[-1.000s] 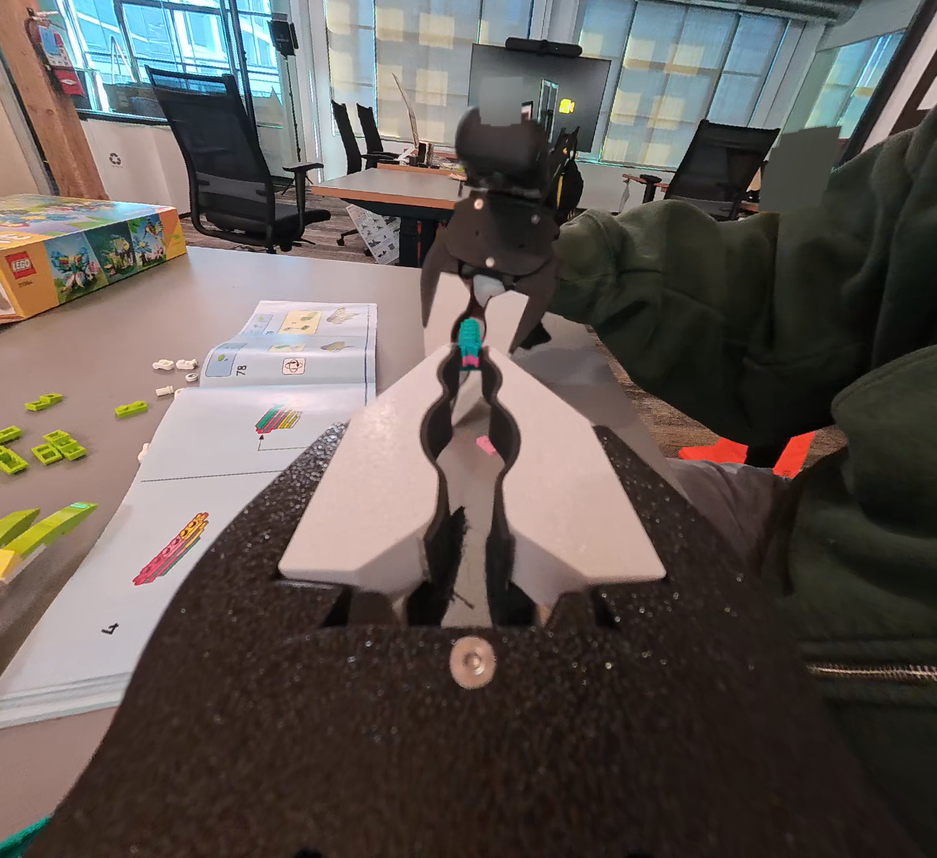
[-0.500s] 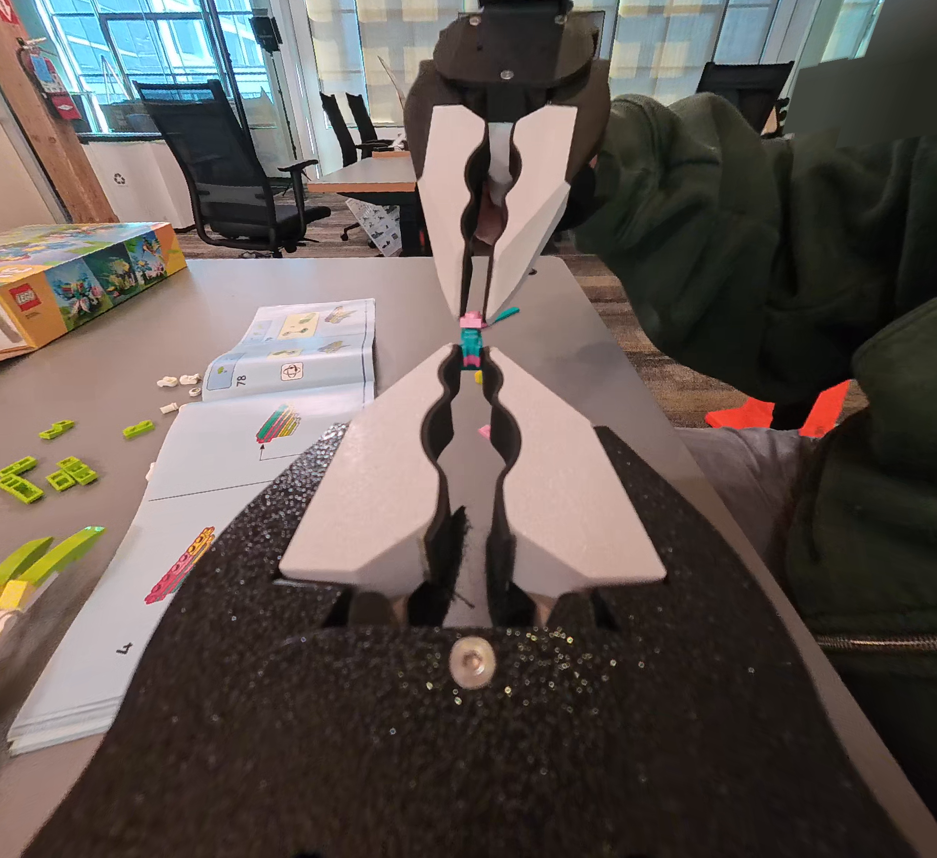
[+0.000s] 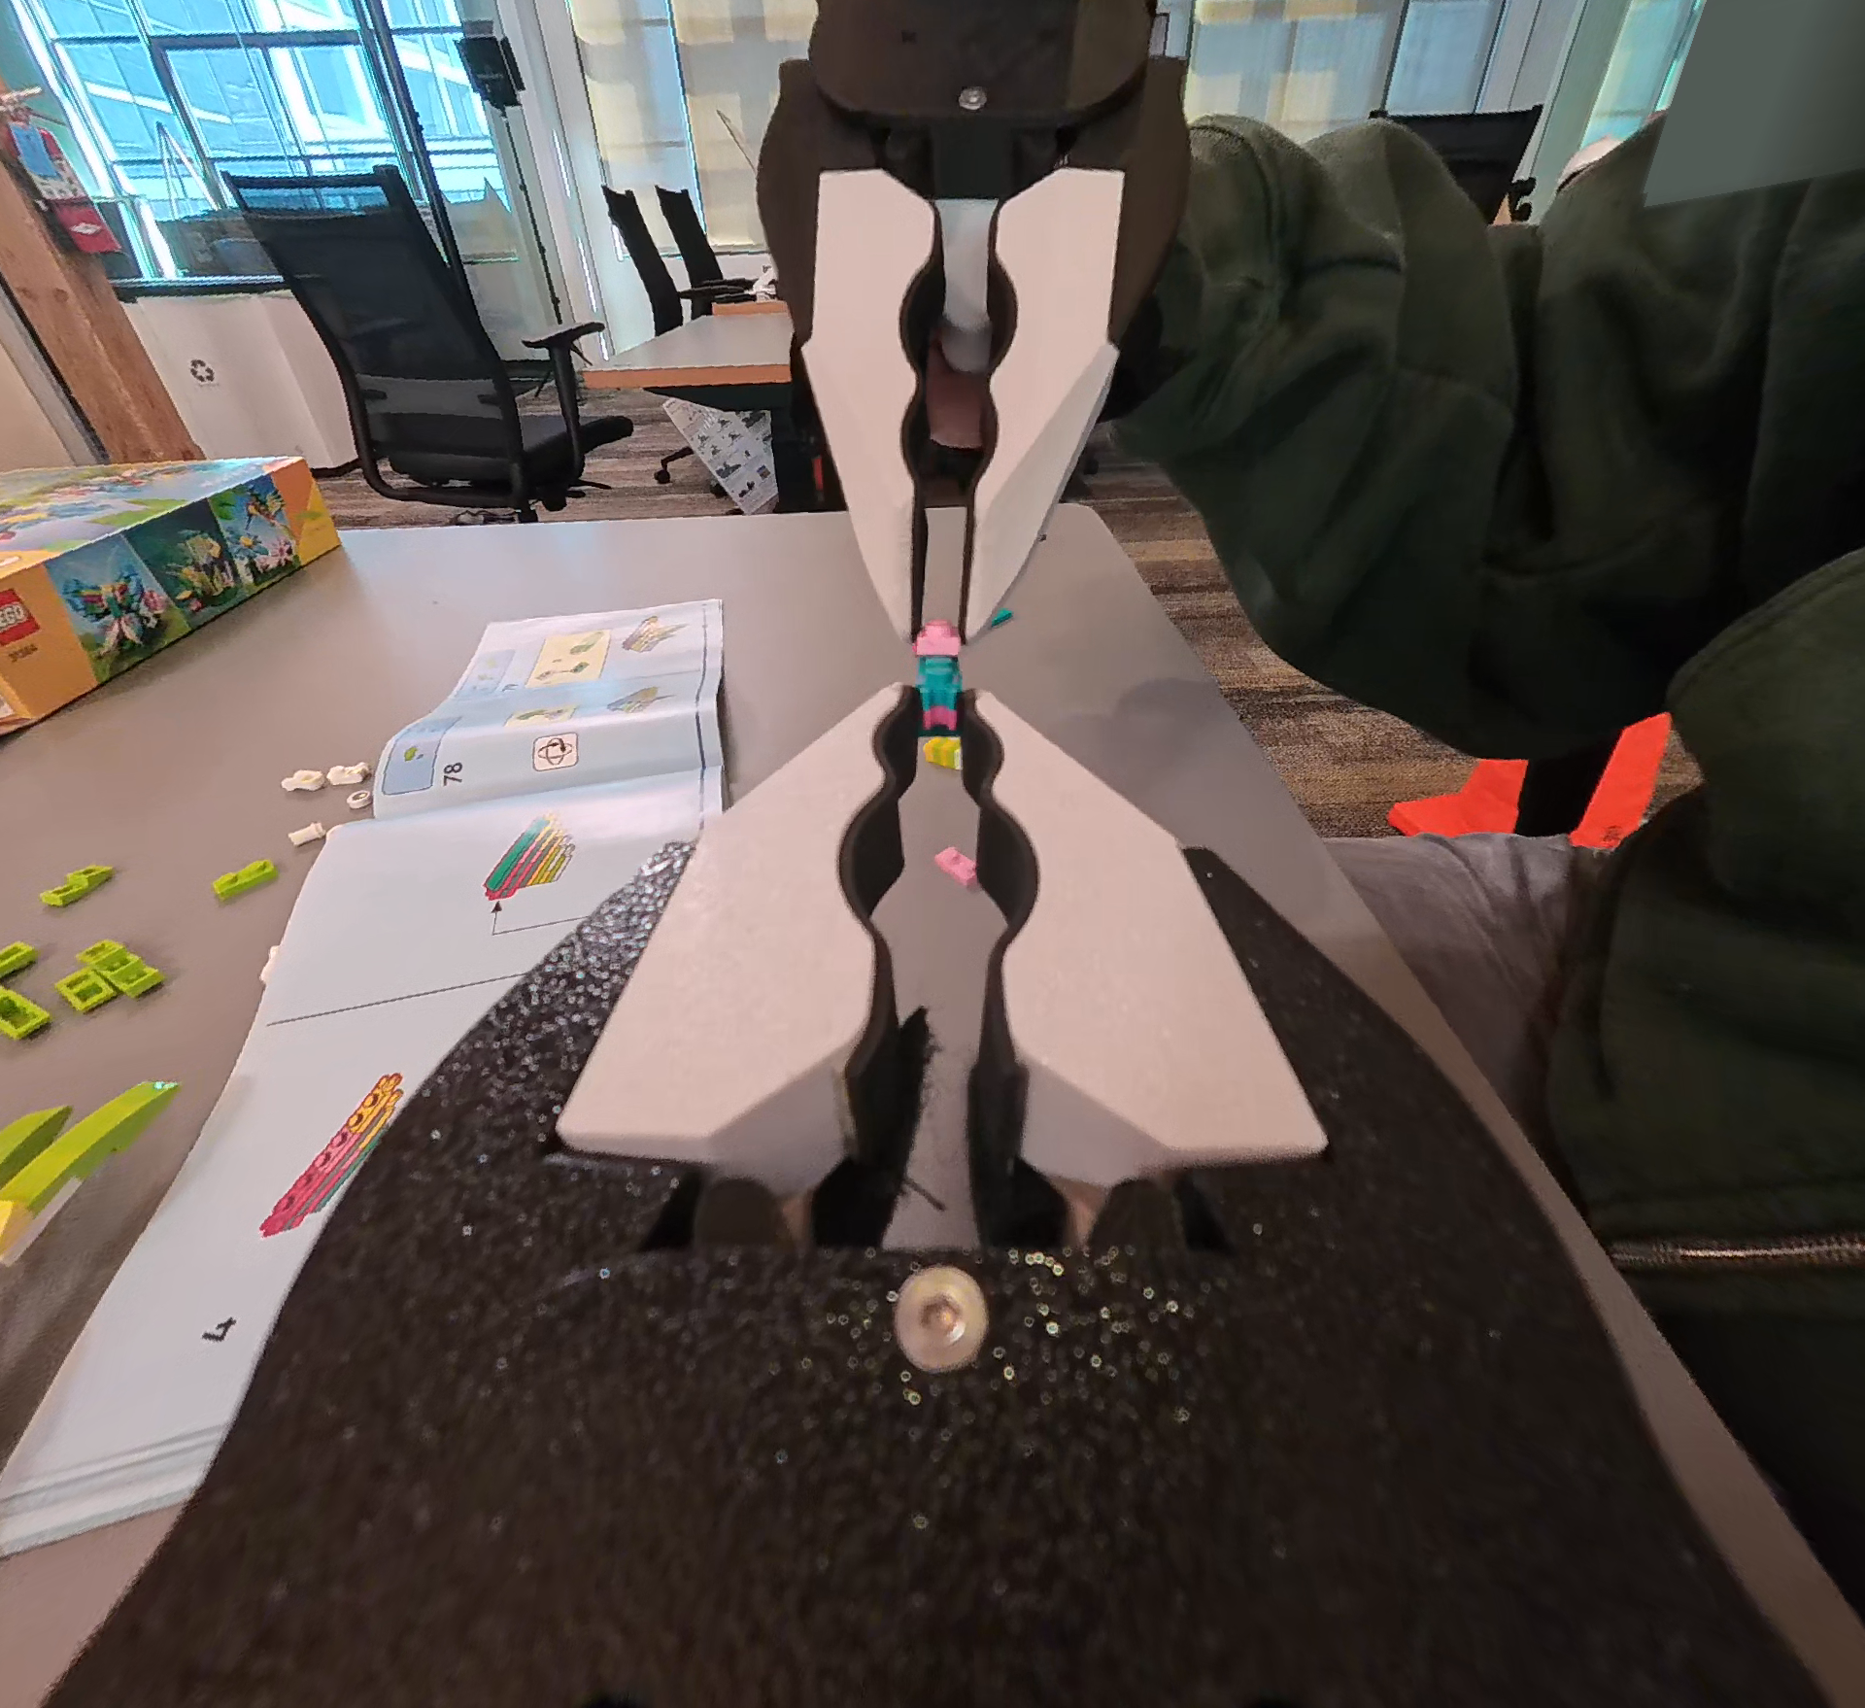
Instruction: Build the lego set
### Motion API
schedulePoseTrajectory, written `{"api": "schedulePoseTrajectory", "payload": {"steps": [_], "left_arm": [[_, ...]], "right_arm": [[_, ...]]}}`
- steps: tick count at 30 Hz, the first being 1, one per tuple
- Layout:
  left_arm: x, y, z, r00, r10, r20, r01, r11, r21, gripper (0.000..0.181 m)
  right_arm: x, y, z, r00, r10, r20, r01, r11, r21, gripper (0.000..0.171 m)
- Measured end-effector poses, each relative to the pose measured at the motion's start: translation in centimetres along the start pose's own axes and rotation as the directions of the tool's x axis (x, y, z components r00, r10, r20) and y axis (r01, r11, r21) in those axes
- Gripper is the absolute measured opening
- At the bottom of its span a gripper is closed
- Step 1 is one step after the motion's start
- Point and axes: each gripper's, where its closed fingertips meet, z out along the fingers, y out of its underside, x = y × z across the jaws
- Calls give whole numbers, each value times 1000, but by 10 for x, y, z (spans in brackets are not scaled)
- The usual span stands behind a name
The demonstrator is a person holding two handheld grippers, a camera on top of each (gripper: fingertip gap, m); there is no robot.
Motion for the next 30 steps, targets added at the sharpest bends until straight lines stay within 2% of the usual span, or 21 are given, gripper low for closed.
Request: {"api": "schedulePoseTrajectory", "payload": {"steps": [1,22,30], "left_arm": [[0,0,0,1000,-1,-2,1,1000,2,6],[0,-2,-1,1000,1,2,-1,1000,12,6],[-2,-2,-1,1000,-7,9,7,1000,13,6]], "right_arm": [[0,-1,0,1000,-2,0,2,1000,0,7],[-1,-3,0,1000,-3,-11,3,1000,-1,10],[-2,-5,1,999,-26,-38,26,1000,8,16]]}}
